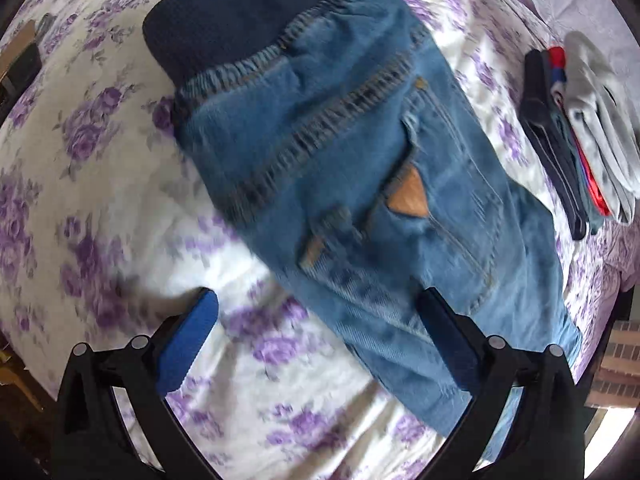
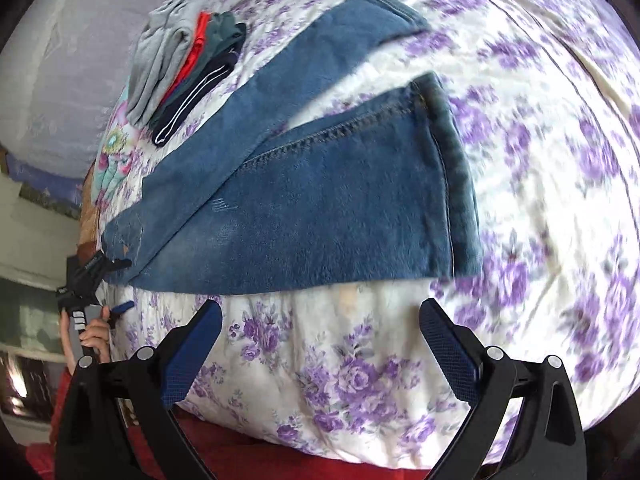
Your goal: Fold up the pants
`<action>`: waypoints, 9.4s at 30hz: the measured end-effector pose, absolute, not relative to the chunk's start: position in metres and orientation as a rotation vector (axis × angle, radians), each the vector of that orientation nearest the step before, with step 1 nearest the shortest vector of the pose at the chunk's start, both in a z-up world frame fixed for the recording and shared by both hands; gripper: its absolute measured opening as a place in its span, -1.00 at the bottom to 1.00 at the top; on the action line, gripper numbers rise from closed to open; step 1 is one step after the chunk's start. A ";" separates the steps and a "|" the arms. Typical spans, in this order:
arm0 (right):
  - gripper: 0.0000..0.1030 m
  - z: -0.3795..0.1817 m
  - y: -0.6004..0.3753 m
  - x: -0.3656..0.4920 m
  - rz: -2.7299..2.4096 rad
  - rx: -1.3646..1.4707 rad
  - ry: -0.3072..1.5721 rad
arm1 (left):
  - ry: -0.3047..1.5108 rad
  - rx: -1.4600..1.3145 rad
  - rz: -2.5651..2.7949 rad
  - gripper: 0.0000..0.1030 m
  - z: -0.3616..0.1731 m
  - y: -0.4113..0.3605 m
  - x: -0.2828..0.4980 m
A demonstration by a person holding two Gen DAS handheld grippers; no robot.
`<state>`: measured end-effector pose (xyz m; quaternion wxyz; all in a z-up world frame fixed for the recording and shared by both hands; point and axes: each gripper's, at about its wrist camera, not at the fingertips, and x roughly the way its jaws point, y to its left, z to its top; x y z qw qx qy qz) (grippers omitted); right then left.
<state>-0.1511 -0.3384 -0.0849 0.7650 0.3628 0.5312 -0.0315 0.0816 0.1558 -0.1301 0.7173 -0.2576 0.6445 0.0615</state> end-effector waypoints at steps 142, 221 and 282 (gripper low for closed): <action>-0.86 -0.120 -0.446 -0.016 -0.316 1.109 0.804 | 1.345 -0.679 0.065 0.33 -0.090 0.296 0.039; -0.02 -0.033 -0.340 -0.017 -0.210 0.782 0.761 | 1.292 -0.447 -0.106 -0.02 -0.038 0.216 0.124; -0.87 -0.024 -0.201 0.119 0.460 -0.271 0.997 | 1.306 -0.492 -0.072 -0.16 -0.041 0.242 0.207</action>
